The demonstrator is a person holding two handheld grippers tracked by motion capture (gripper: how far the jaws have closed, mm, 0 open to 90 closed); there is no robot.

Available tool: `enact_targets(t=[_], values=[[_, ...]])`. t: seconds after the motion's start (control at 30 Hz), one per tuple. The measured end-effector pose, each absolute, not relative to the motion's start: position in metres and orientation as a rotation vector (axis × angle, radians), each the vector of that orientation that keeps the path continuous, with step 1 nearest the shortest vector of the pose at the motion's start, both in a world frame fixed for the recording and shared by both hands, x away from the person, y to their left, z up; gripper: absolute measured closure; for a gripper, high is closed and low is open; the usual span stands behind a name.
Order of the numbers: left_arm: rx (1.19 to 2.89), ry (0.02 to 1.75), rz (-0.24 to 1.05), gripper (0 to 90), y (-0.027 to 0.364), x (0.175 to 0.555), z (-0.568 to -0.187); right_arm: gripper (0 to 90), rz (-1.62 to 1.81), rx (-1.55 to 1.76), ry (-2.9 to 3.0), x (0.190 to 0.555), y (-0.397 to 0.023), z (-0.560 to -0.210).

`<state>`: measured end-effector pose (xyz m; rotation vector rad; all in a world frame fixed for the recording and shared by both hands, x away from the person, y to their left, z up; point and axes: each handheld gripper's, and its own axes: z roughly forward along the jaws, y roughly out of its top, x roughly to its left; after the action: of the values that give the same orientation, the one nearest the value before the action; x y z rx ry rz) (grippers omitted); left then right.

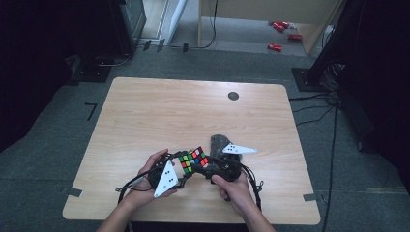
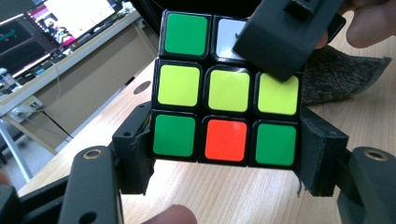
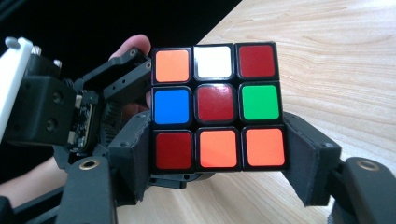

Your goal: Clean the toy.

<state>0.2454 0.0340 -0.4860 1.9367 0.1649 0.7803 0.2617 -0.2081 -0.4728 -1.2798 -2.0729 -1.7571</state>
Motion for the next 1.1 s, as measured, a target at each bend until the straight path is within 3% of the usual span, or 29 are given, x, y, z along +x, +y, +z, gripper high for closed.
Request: enact_targets(t=[0.13,0.3,0.7,1.1], values=[[1.921,0.201,0.752,34.5,0.037,0.248,-0.483,24.4,-1.764,-1.283,-2.062,0.264,-0.211,-0.472],[1.915,0.272,0.707,34.7,0.041,0.252,-0.48,22.3,-1.815,-1.276,-2.084,0.264,-0.216,-0.469],[1.9,0.438,0.534,34.7,0.057,0.263,-0.471,23.2,-1.937,-1.328,-2.475,0.261,-0.24,-0.452],[1.919,0.559,0.403,34.7,0.062,0.272,-0.472,27.2,-1.68,-1.29,-2.952,0.268,-0.252,-0.471]])
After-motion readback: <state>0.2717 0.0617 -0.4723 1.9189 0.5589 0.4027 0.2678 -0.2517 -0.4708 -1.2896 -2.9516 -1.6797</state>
